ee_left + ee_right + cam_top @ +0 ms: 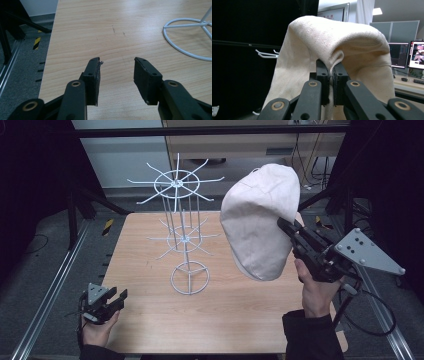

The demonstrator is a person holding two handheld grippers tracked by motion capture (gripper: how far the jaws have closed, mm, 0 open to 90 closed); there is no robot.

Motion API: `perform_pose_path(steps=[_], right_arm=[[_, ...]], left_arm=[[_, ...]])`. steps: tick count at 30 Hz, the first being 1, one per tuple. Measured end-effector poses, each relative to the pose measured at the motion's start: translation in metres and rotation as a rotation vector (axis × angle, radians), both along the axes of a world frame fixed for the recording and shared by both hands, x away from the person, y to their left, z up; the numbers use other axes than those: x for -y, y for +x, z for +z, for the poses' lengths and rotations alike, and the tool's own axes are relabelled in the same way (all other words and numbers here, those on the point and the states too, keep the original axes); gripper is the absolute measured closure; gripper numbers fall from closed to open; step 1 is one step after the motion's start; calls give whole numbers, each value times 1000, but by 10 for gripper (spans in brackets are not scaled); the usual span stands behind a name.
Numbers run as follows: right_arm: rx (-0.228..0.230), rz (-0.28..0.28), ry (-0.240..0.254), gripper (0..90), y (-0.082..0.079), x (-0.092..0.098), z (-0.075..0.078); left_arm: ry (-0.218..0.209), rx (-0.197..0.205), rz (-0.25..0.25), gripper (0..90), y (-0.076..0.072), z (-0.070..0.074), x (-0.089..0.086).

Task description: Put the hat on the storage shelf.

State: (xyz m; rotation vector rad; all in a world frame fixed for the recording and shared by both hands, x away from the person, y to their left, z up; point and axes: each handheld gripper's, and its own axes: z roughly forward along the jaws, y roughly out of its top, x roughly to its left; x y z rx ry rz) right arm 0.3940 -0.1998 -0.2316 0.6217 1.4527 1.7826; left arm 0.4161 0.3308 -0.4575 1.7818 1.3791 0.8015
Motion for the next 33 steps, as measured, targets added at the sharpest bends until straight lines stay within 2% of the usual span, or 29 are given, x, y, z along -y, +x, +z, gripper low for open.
perform_pose_path(steps=[11,20,26,33], right_arm=[[33,49,3,867,6,-27,20],[33,87,-16,867,18,-54,29],[7,101,-40,867,27,-66,25],[-32,107,-67,866,34,-72,9]], left_arm=[[-1,0,-2,565,0,0,0],[-1,1,-6,566,0,0,0],[-2,2,-4,567,0,0,0],[-2,2,-4,568,0,0,-1]])
